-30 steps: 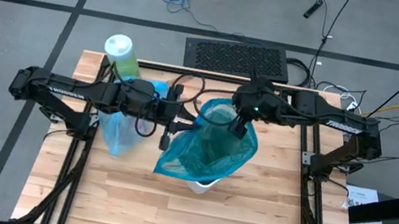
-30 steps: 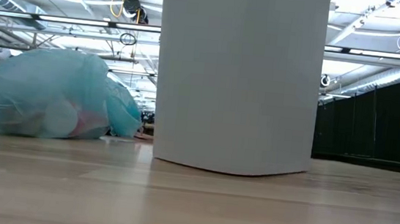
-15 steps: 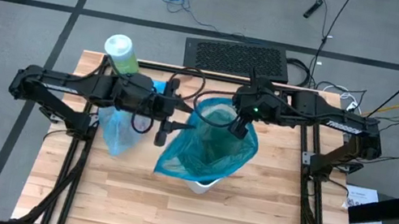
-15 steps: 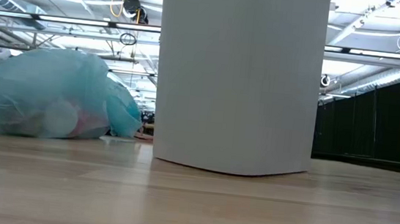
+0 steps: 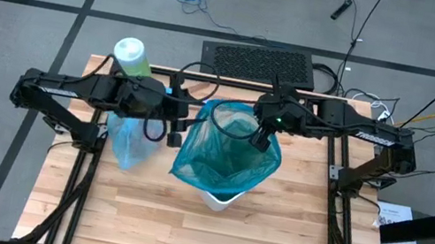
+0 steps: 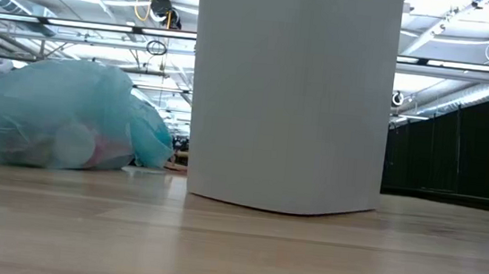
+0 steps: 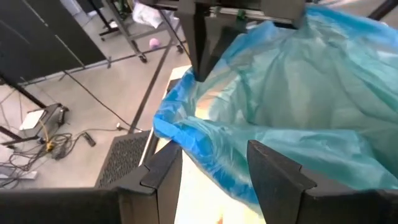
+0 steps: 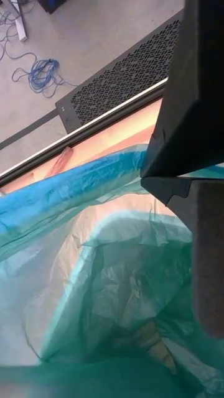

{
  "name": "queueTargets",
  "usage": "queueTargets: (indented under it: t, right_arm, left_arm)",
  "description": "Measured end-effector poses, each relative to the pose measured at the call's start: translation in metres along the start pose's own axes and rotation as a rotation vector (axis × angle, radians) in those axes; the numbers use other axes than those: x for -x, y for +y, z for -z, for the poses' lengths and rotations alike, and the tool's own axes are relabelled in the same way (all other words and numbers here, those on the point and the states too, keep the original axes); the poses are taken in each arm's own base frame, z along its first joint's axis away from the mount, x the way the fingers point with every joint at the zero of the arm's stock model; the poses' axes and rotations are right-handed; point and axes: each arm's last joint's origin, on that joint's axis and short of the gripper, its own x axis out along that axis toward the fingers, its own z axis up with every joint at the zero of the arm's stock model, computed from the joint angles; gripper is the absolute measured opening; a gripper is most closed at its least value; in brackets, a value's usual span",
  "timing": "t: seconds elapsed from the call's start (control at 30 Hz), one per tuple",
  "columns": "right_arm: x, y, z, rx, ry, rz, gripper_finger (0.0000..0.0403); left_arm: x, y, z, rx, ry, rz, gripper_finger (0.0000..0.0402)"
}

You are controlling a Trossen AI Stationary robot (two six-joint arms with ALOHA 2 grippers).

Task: Place trash/remove bag and relplace
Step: Insert the plastic bag in the white trash bin

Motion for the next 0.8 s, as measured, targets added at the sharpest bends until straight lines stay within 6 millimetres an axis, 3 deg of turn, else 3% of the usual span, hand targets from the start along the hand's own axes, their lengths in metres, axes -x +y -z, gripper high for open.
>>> queueTargets:
  t: [0.33,0.57,0.8]
  right_arm:
    - [0.000,0.001,0.000,-0.002,0.006,-0.029,0.0000]
    - [0.000,0.001,0.001,-0.002,0.014,-0.028,0.0000]
    - [0.000,0.000,0.005,-0.016,0.057,-0.018,0.0000]
  left_arm:
    - [0.016,0.008,-0.007,-0.054,0.069,-0.078,0.0176]
    - [0.030,0.005,-0.026,-0.048,-0.087,0.157,0.0175]
    - [-0.011,-0.013,-0.026,0.006,-0.060,0.292,0.0126]
